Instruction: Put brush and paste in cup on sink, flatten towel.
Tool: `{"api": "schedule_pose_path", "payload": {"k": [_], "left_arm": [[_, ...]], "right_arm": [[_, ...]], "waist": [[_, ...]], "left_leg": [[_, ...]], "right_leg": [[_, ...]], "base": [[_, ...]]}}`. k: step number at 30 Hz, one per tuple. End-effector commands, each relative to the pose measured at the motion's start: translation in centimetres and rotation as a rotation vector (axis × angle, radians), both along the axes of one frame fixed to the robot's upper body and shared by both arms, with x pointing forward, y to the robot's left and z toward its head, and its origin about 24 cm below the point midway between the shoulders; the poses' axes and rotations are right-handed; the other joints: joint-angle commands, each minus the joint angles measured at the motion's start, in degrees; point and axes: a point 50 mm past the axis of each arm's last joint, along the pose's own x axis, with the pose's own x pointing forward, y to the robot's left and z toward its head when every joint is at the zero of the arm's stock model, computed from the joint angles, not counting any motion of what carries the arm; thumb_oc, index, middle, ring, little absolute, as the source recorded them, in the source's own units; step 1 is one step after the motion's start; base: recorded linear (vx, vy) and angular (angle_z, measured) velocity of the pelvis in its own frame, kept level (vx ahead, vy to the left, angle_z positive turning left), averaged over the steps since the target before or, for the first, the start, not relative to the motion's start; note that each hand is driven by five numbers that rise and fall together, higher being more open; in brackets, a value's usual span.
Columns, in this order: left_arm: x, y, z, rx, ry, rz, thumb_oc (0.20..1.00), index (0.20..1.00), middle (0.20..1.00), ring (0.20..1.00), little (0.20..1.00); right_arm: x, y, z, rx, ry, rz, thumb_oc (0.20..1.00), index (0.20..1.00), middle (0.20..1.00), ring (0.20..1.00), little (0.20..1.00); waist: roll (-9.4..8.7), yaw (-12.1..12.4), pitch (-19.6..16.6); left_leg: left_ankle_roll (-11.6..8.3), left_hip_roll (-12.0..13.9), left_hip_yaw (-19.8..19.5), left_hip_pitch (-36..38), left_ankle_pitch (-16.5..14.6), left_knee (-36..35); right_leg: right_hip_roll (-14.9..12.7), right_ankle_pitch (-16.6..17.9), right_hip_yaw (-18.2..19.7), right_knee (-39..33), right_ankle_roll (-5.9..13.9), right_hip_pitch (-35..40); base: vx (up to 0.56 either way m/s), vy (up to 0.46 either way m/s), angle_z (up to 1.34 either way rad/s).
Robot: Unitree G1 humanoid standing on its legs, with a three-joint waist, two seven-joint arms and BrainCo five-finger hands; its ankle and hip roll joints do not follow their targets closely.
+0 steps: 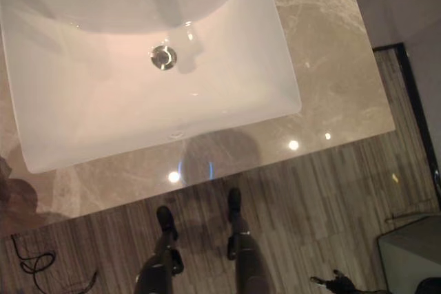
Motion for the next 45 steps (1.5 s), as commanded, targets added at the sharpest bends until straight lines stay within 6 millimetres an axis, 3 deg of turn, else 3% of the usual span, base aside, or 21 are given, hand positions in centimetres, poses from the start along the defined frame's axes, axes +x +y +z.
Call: {"api": "schedule_pose_path", "payload": {"k": [1, 17, 27, 32, 38, 45], "left_arm": [[0.7, -0.3, -0.9, 0.024, 0.045, 0.020, 0.200, 0.200, 0.200, 0.200, 0.200], [-0.8, -0.5, -4.3, 0.088, 0.075, -0.003, 0.200, 0.200, 0.200, 0.200, 0.200], [-1.2, -4.2, -7.3, 0.092, 0.018, -0.236, 0.200, 0.200, 0.200, 0.200, 0.200], [-0.2, -7.6, -8.7, -0.024, -0.025, -0.566, 0.200, 0.200, 0.200, 0.200, 0.200], [0.8, -9.7, -7.6, -0.119, -0.090, -0.778, 0.200, 0.200, 0.200, 0.200, 0.200], [1.6, -9.7, -6.5, -0.188, -0.134, -0.798, 0.200, 0.200, 0.200, 0.200, 0.200]], "right_arm": [[-1.6, -1.2, 0.2, -0.020, 0.046, -0.033, 1.000, 1.000, 1.000, 1.000, 1.000], [-1.5, -1.0, 0.1, -0.012, 0.045, -0.011, 1.000, 1.000, 1.000, 1.000, 1.000], [-2.1, -0.6, -0.2, 0.007, 0.064, -0.012, 1.000, 1.000, 1.000, 1.000, 1.000], [-3.0, -1.3, 0.0, -0.010, 0.098, -0.037, 1.000, 1.000, 1.000, 1.000, 1.000], [-3.4, -2.2, 0.3, -0.045, 0.121, -0.044, 1.000, 1.000, 1.000, 1.000, 1.000], [-3.0, -2.6, 0.6, -0.066, 0.108, -0.038, 1.000, 1.000, 1.000, 1.000, 1.000]], "waist": [[-0.48, -1.18, -0.26], [-1.17, 1.01, -2.20], [-1.71, 1.87, -1.61], [-0.73, 1.71, -1.16], [0.61, 1.30, -1.21], [1.41, 0.76, -1.49]], "left_leg": [[-1.52, 2.07, -4.95, 0.07, 1.48, 0.08], [-2.11, 3.49, -7.10, 2.64, 1.22, 0.08], [-2.62, 4.05, -8.02, 1.93, 2.01, 0.08], [-2.50, 3.91, -7.69, 2.22, 2.05, 0.08], [-2.16, 3.47, -7.44, 2.20, 2.50, 0.08], [-2.09, 3.23, -7.15, 2.22, 2.58, 0.08]], "right_leg": [[-6.25, -0.36, 0.16, -0.08, 6.20, 3.63], [-5.06, -2.15, -2.58, -0.08, 5.22, 8.22], [-4.35, -2.16, -3.35, -0.08, 4.76, 8.61], [-4.44, -1.95, -2.99, -0.08, 4.71, 8.68], [-4.84, -1.36, -2.80, -0.08, 4.93, 8.40], [-5.06, -1.08, -2.58, -0.08, 5.24, 7.96]], "base": [[0.01, -0.020, -0.03], [-0.01, -0.036, 0.05], [-0.05, -0.006, 0.09], [-0.02, 0.009, 0.00], [0.00, 0.000, 0.00], [0.00, 0.000, 0.00]]}}
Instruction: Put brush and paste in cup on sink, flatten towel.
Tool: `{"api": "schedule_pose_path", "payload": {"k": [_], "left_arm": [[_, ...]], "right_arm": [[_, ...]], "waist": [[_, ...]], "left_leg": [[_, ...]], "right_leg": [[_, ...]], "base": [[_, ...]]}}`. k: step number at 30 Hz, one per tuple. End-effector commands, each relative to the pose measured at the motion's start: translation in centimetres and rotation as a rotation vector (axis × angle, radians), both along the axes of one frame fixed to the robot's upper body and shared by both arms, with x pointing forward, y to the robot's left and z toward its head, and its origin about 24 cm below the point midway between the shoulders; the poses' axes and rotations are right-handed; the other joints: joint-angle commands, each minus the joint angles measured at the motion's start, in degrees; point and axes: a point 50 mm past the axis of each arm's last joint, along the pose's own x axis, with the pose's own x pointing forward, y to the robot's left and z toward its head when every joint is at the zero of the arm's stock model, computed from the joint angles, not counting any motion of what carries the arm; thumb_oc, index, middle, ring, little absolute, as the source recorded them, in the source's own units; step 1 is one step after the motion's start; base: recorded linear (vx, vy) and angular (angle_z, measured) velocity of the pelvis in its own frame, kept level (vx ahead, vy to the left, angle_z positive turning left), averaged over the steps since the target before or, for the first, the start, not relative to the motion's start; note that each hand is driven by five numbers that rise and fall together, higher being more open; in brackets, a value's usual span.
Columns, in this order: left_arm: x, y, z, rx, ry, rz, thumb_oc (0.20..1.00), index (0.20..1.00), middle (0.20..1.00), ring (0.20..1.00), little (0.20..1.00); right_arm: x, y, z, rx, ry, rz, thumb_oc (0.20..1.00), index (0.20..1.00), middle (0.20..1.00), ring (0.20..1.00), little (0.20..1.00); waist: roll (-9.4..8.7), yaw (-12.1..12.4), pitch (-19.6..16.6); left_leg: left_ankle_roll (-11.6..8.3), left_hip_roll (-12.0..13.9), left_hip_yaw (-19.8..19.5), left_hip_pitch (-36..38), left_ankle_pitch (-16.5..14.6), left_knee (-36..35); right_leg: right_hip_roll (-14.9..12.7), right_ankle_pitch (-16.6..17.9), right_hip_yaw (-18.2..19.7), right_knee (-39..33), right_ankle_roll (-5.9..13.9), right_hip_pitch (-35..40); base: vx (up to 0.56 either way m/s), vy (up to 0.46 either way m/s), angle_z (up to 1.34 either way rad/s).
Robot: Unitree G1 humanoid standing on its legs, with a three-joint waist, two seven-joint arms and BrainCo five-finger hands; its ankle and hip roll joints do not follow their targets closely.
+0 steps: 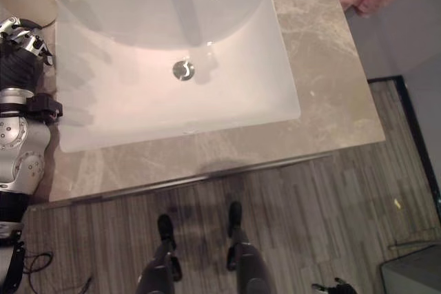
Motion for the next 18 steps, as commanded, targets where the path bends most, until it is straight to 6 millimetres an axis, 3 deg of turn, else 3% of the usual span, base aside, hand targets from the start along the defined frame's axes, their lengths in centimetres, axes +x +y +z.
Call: {"api": "schedule_pose_path", "payload": {"k": [1, 11, 14, 18], "left_arm": [[0.2, 0.8, 2.4, -0.043, -0.095, 0.033, 0.200, 0.200, 0.200, 0.200, 0.200], [-0.6, 1.0, 1.5, -0.040, -0.092, 0.047, 0.200, 0.200, 0.200, 0.200, 0.200], [-1.4, 0.6, 0.1, -0.081, -0.075, -0.023, 0.200, 0.200, 0.200, 0.200, 0.200], [-2.5, 0.9, -0.1, -0.041, -0.069, -0.021, 0.200, 0.200, 0.200, 0.200, 0.200]], "right_arm": [[-1.7, -2.3, 0.8, -0.078, 0.056, -0.035, 1.000, 1.000, 1.000, 1.000, 1.000], [-2.2, -2.3, 0.7, -0.077, 0.061, -0.050, 1.000, 1.000, 1.000, 1.000, 1.000], [-2.1, -2.4, 0.8, -0.083, 0.060, -0.051, 1.000, 1.000, 1.000, 1.000, 1.000], [-2.0, -2.5, 0.9, -0.088, 0.053, -0.046, 1.000, 1.000, 1.000, 1.000, 1.000]], "waist": [[-0.27, -1.02, -1.38], [-0.31, -0.83, -1.60], [-0.06, -0.37, -1.82], [0.06, -0.13, -2.19]], "left_leg": [[-1.02, 1.60, -2.90, -2.19, 1.71, 0.11], [-0.87, 1.55, -2.64, -1.82, 1.71, 0.11], [-0.92, 1.71, -2.67, -1.52, 1.51, 0.11], [-0.89, 1.77, -2.78, -1.54, 1.66, 0.11]], "right_leg": [[-6.39, -0.38, 1.07, -0.05, 6.06, 1.14], [-6.61, -0.58, 1.03, -0.05, 5.88, 1.28], [-6.52, -0.99, 0.78, -0.05, 5.79, 1.79], [-6.45, -1.11, 0.72, -0.05, 5.66, 1.88]], "base": [[0.00, 0.000, 0.00], [0.01, 0.000, -0.04], [0.00, 0.000, 0.00], [0.00, 0.000, 0.00]]}}
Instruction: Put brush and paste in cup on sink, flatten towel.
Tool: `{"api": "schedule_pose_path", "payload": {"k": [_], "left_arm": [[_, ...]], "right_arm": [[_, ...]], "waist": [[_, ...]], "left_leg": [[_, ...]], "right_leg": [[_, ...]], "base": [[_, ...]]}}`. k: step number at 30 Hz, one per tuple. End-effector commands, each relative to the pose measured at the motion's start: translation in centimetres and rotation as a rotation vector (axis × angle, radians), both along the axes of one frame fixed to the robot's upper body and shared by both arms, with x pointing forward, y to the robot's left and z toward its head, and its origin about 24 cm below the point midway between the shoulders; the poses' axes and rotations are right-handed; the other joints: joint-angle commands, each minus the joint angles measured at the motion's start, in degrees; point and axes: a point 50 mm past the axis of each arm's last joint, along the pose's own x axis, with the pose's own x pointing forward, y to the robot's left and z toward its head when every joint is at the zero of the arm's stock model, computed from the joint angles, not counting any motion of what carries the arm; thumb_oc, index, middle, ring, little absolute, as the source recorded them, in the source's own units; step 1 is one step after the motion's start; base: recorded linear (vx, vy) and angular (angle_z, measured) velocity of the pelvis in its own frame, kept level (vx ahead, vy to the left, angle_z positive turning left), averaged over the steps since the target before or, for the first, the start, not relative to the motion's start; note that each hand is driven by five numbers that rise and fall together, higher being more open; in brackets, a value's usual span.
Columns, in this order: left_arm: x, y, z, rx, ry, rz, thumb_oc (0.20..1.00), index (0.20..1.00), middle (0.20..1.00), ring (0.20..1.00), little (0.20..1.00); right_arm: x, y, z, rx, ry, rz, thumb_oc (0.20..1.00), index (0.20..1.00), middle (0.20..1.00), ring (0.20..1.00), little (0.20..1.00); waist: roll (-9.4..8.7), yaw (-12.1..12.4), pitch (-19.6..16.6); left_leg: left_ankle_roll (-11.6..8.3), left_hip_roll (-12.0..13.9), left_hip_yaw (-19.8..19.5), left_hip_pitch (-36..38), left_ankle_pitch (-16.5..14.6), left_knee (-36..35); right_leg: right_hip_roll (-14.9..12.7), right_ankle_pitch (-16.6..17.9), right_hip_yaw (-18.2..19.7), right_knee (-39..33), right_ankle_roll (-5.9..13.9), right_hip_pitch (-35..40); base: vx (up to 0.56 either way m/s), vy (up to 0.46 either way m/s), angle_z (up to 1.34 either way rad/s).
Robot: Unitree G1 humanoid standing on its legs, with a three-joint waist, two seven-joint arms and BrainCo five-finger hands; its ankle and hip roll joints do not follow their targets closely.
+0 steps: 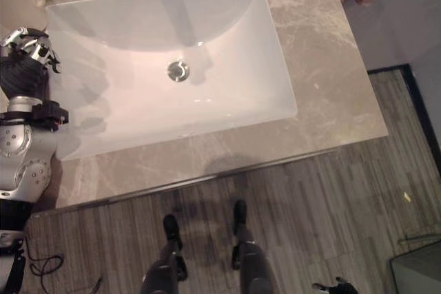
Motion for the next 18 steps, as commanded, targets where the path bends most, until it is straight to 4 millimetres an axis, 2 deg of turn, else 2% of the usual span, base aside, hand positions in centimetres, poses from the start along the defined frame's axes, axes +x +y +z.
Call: {"api": "schedule_pose_path", "payload": {"k": [1, 8, 13, 18], "left_arm": [[-1.2, 1.9, 1.2, 0.023, -0.064, 0.065, 0.200, 0.200, 0.200, 0.200, 0.200], [-1.8, 3.0, 0.4, 0.003, -0.042, 0.099, 0.200, 0.200, 0.200, 0.200, 0.200], [-1.3, 3.9, 0.8, -0.012, -0.037, 0.134, 0.200, 0.200, 0.200, 0.200, 0.200], [-0.3, 4.5, 2.0, -0.018, -0.041, 0.172, 0.200, 0.200, 0.200, 0.200, 0.200]], "right_arm": [[-2.0, -2.3, 0.8, -0.078, 0.055, -0.042, 1.000, 1.000, 1.000, 1.000, 1.000], [-2.3, -2.6, 0.9, -0.095, 0.084, -0.022, 1.000, 1.000, 1.000, 1.000, 1.000], [-2.0, -2.5, 0.9, -0.093, 0.070, -0.033, 1.000, 1.000, 1.000, 1.000, 1.000], [-1.5, -2.3, 0.8, -0.088, 0.060, -0.027, 1.000, 1.000, 1.000, 1.000, 1.000]], "waist": [[-1.29, -0.06, -2.20], [-1.27, 0.26, -2.28], [-1.36, 0.21, -1.75], [-1.43, -0.26, -1.12]], "left_leg": [[-1.16, 1.87, -3.88, -1.43, 1.57, 0.11], [-1.15, 1.74, -4.22, -1.76, 1.61, 0.11], [-1.02, 1.42, -4.62, -2.35, 1.68, 0.11], [-0.95, 0.97, -4.65, -3.08, 1.68, 0.11]], "right_leg": [[-6.38, -1.48, -0.26, -0.07, 5.76, 2.61], [-6.30, -1.56, -0.80, -0.07, 5.78, 2.66], [-6.55, -1.16, -1.11, -0.07, 6.11, 2.46], [-6.93, -0.77, -1.02, -0.07, 6.45, 1.73]], "base": [[0.00, 0.000, 0.00], [0.00, 0.000, 0.04], [0.01, 0.006, 0.05], [0.00, 0.000, 0.00]]}}
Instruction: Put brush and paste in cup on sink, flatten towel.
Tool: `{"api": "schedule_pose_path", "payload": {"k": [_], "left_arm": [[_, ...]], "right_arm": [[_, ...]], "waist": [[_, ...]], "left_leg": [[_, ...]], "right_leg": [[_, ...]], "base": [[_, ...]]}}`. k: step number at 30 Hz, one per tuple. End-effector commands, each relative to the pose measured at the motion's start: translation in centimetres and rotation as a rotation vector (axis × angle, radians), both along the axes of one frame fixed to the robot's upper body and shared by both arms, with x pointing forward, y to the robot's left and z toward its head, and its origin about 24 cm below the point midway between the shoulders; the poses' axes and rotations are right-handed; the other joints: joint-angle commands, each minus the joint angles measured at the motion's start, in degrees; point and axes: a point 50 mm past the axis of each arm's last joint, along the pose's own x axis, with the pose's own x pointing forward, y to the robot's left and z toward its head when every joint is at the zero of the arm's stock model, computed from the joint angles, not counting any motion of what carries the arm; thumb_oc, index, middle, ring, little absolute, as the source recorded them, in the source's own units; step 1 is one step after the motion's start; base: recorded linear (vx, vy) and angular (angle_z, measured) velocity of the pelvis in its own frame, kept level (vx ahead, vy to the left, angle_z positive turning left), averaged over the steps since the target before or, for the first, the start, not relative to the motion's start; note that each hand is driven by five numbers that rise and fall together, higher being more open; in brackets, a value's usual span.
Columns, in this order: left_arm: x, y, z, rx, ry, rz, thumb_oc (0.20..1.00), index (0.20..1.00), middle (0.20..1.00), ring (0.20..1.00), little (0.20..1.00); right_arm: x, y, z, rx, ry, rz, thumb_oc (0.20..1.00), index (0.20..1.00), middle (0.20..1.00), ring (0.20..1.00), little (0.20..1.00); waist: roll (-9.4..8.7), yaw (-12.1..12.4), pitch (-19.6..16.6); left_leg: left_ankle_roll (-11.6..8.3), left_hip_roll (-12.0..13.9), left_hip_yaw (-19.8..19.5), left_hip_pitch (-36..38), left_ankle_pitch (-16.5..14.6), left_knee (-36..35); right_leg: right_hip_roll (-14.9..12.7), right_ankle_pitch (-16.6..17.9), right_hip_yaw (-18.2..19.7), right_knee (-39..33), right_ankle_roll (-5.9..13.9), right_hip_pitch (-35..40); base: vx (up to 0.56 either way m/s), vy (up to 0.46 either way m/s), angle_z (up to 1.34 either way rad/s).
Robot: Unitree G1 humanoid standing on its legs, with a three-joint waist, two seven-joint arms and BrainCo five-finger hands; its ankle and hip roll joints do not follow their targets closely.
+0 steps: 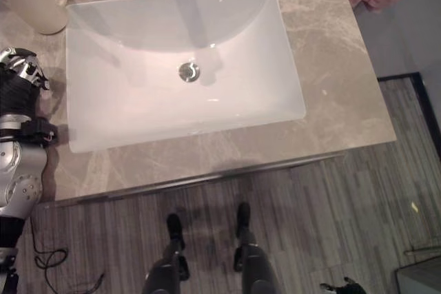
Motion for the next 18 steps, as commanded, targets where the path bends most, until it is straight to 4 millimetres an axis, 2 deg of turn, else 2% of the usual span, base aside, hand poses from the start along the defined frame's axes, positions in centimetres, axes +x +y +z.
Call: {"api": "schedule_pose_path", "payload": {"k": [1, 7, 9, 18], "left_arm": [[0.2, 1.7, 2.3, 0.032, -0.032, 0.072, 0.200, 0.200, 0.200, 0.200, 0.200], [1.4, 1.4, 5.3, 0.064, -0.074, 0.107, 0.200, 0.200, 0.200, 0.200, 0.200], [1.5, 1.4, 5.3, 0.064, -0.075, 0.106, 0.200, 0.200, 0.200, 0.200, 0.200], [2.1, 1.7, 8.0, 0.082, -0.104, 0.151, 0.200, 0.200, 0.200, 0.200, 0.200]], "right_arm": [[-1.4, -1.1, 0.3, -0.041, 0.057, -0.021, 1.000, 1.000, 1.000, 1.000, 1.000], [-1.3, -0.8, 0.1, -0.040, 0.061, -0.023, 1.000, 1.000, 1.000, 1.000, 1.000], [-1.3, -0.8, 0.1, -0.039, 0.060, -0.024, 1.000, 1.000, 1.000, 1.000, 1.000], [-0.2, -0.5, 0.2, -0.031, 0.016, -0.045, 1.000, 1.000, 1.000, 1.000, 1.000]], "waist": [[-1.88, -1.31, -0.84], [-1.79, -2.18, -0.09], [-1.82, -2.11, -0.08], [-1.45, -2.79, 0.70]], "left_leg": [[-0.99, 1.03, -3.17, -1.62, 1.53, 0.11], [-0.94, 0.54, -2.91, -3.30, 1.69, 0.11], [-0.93, 0.54, -2.91, -3.33, 1.70, 0.11], [-0.89, 0.20, -2.69, -4.97, 1.57, 0.11]], "right_leg": [[-6.83, -0.61, 0.21, -0.07, 6.44, 2.23], [-7.27, -0.16, 0.39, -0.07, 6.91, 0.83], [-7.27, -0.16, 0.39, -0.07, 6.92, 0.81], [-7.45, 0.49, 1.05, -0.07, 7.29, -1.15]], "base": [[0.02, 0.032, 0.01], [0.02, 0.018, 0.00], [0.00, 0.000, 0.00], [0.00, 0.003, 0.00]]}}
